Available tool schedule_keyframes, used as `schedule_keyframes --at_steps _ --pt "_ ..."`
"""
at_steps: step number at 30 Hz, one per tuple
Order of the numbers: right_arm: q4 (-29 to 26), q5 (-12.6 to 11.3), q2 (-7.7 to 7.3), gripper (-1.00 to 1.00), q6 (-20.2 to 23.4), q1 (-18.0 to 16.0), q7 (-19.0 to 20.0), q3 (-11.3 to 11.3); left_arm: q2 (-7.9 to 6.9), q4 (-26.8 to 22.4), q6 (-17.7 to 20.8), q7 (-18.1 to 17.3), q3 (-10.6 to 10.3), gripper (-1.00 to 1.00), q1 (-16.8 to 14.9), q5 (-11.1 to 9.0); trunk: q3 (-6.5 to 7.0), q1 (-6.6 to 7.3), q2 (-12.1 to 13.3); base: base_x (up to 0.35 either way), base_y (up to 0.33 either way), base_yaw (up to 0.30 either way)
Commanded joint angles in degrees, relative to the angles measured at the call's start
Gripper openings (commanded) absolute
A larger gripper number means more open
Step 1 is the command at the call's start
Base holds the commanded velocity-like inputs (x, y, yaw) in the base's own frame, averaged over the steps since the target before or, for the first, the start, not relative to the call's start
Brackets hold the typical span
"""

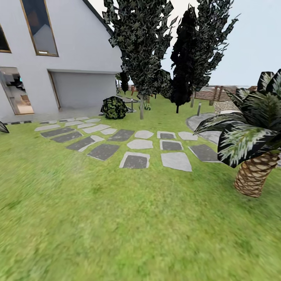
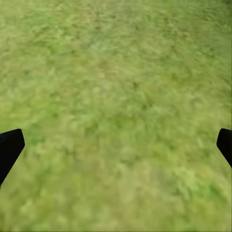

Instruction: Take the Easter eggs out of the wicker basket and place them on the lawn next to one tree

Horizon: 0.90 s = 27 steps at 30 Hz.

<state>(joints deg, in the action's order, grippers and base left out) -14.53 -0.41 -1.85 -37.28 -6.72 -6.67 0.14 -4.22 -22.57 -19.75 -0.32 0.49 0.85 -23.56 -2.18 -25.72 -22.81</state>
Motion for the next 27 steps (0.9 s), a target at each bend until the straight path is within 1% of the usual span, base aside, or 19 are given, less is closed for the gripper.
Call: schedule_keyframes --at_steps 1,20,27 --pt "0.03 -0.03 0.00 1.00 -0.17 -0.05 -0.10 0.03 0.01 -0.10 -0.02 -0.03 0.04 1.00 0.00 -0.17 -0.11 -0.07 -0.11 0.331 0.000 0.000" --pt "0.26 0.05 0.00 1.00 -0.17 -0.05 -0.10 0.03 0.01 -0.10 -0.02 -0.03 0.04 1.00 0.00 -0.17 -0.11 -0.07 -0.11 0.333 0.000 0.000" --pt "0.29 0.06 0.00 1.00 -0.17 -0.05 -0.10 0.03 0.01 -0.10 -0.02 -0.03 0.04 1.00 -0.01 -0.17 -0.11 -0.07 -0.11 0.335 0.076 0.000"
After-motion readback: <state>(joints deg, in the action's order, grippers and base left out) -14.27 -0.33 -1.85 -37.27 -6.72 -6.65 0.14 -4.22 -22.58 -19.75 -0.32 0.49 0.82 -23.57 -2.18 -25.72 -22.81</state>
